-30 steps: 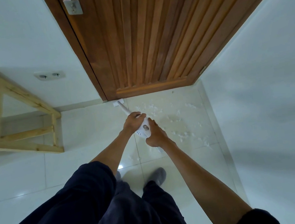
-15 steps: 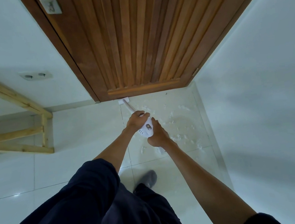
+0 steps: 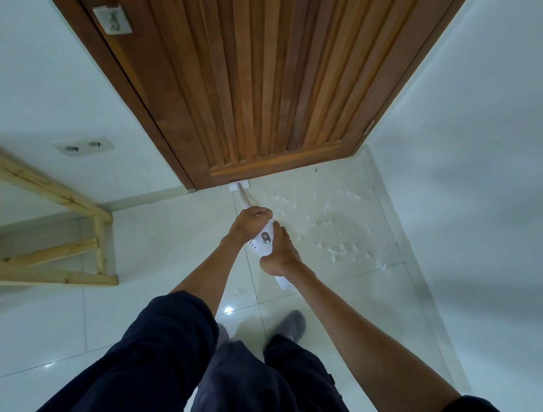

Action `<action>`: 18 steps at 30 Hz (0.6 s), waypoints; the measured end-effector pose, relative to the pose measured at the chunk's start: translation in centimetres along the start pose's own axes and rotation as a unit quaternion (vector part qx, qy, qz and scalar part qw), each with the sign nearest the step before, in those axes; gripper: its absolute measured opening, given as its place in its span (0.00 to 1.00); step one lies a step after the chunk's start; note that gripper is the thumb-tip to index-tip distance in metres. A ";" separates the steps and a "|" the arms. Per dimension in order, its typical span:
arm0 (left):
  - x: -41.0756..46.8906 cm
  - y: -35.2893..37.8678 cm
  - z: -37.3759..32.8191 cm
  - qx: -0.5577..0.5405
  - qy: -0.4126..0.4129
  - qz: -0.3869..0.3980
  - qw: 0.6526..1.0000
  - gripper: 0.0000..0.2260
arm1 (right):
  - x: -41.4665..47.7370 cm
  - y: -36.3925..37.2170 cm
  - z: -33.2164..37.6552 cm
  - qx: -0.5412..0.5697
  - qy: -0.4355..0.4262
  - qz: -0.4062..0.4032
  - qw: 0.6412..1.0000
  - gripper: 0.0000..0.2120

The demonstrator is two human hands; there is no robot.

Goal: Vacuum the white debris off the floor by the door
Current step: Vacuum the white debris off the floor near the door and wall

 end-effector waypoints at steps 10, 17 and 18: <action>-1.3 -5.3 5.5 0.001 0.008 0.008 1.000 0.15 | -1.5 6.4 5.0 0.032 0.000 -0.033 0.999 0.41; -1.6 -7.4 7.7 0.020 0.015 0.013 1.000 0.15 | -2.1 8.8 6.6 0.027 0.007 -0.031 0.999 0.40; -1.6 -7.6 7.9 0.021 0.016 0.013 1.000 0.16 | -2.1 9.0 6.8 0.023 0.009 -0.030 0.999 0.40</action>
Point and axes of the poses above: each hand's wrist, its own x-axis towards the middle knuckle, its own y-axis out of the palm, z = x × y, the point moved 5 cm from there along x, towards the middle knuckle, and after that the axes turned 9 degrees about x, right-handed, at the moved point
